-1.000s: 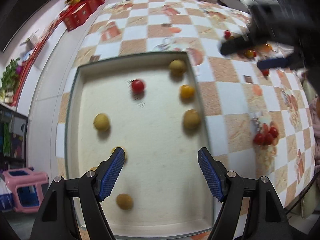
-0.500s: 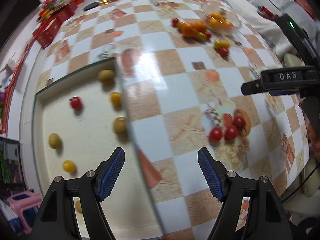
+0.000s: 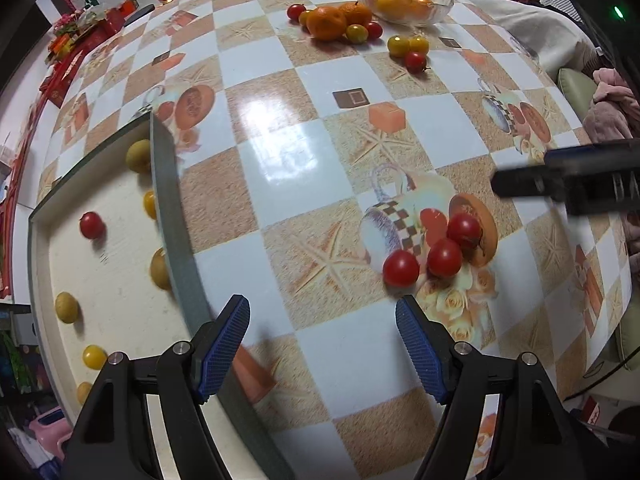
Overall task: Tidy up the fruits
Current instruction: 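Close the right tool around a red cherry tomato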
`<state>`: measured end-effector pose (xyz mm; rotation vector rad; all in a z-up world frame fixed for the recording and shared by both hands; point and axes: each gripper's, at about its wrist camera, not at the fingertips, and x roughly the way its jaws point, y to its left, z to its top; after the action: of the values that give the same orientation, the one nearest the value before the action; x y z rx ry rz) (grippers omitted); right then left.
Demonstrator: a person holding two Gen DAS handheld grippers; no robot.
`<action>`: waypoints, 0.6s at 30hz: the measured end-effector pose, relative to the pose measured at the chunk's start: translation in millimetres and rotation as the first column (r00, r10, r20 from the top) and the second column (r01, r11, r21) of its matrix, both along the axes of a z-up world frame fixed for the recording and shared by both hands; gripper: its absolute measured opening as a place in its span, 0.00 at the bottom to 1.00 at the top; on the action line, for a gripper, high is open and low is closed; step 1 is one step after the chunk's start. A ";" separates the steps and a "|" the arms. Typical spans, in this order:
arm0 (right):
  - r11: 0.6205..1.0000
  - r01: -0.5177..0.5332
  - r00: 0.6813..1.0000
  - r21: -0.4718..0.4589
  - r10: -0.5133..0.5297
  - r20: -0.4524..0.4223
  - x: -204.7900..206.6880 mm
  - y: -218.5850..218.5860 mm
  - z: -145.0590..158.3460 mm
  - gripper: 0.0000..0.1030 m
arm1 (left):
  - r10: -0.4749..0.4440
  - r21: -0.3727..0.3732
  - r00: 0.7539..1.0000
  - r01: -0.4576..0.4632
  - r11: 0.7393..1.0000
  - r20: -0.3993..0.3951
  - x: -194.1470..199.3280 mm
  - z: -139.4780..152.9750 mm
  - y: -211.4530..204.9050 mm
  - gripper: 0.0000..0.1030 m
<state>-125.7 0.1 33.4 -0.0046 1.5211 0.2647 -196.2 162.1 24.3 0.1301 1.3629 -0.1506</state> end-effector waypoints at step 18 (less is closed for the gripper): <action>1.000 -0.020 0.999 0.021 0.019 0.050 52.2 2.2 -7.7 0.72 | -0.005 -0.038 0.999 0.007 0.999 0.043 23.7 -2.8 -29.3 0.74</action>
<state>-73.6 2.3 25.6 -0.0097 1.4691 0.2945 -172.5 132.8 21.6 0.1052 1.3159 -0.1774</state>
